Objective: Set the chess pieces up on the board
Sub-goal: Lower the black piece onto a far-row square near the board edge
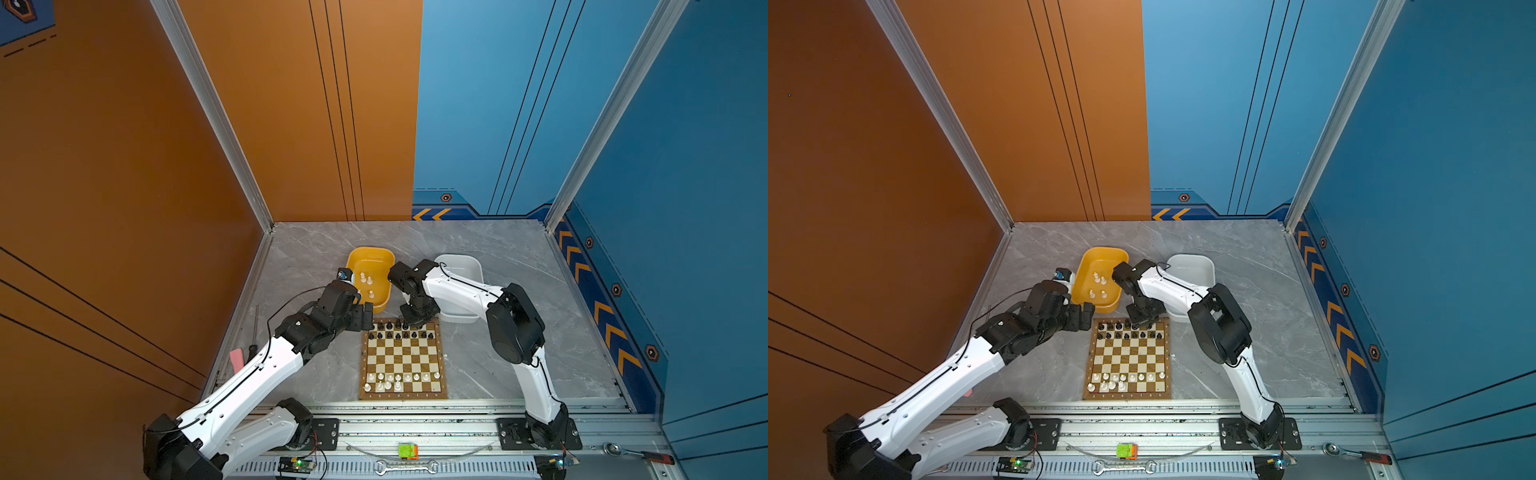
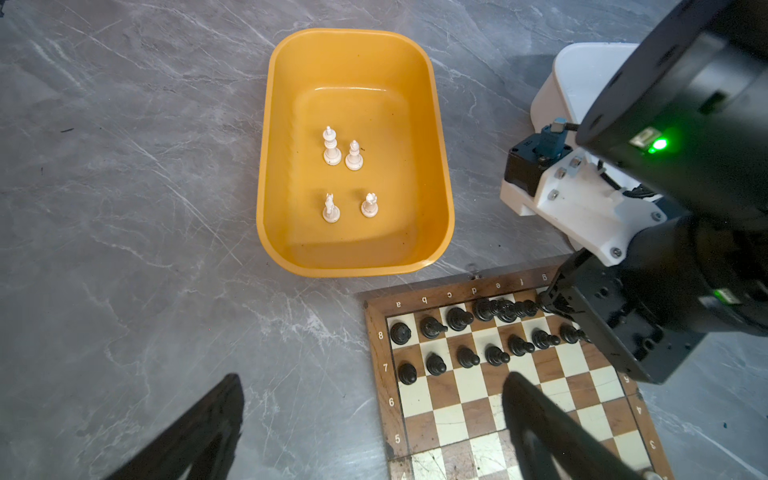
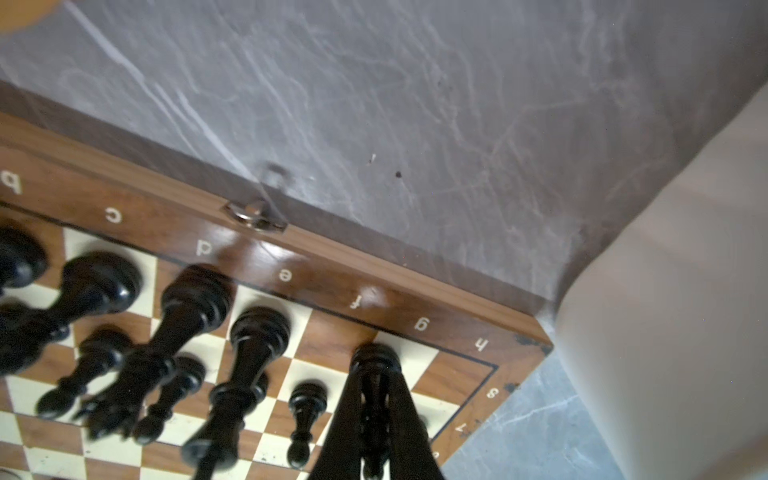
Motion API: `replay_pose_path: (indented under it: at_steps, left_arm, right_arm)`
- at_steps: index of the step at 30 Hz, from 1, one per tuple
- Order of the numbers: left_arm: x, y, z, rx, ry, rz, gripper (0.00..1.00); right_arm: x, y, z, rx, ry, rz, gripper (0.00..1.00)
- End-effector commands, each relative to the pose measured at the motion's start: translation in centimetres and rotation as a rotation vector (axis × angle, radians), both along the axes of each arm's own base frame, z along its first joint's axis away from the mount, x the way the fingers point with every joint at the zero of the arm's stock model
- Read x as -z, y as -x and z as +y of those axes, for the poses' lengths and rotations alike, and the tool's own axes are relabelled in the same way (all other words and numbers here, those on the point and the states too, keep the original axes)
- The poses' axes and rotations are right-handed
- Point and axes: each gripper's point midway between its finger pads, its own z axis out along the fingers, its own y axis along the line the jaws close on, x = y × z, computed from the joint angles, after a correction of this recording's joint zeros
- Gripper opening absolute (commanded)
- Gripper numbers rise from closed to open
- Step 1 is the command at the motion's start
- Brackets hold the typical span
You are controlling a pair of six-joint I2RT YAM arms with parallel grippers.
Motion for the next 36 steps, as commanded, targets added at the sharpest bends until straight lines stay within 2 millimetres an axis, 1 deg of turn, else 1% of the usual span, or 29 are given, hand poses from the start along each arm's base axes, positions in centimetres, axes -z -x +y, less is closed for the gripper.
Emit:
replay_pose_path:
  at_steps: [1,10,12,18,36]
  left_arm:
    - [-0.2,0.0,0.1,0.011,-0.010,0.013,0.98]
    - [0.1,0.2,0.3,0.009,-0.011,0.018,0.98]
    - [0.2,0.2,0.3,0.010,-0.010,0.021,0.98]
    - [0.3,0.2,0.5,0.006,-0.008,0.023,0.98]
    - [0.6,0.1,1.1,0.002,0.005,0.032,0.98]
  right_arm:
    - [0.3,-0.2,0.6,0.012,-0.013,0.009,0.08]
    - [0.6,0.1,0.8,0.013,-0.011,0.022,0.08]
    - [0.0,-0.3,1.5,0.013,-0.033,0.005,0.09]
    - [0.1,-0.3,2.2,0.009,-0.037,0.008,0.09]
    - [0.4,0.1,1.6,0.019,-0.004,0.013,0.09]
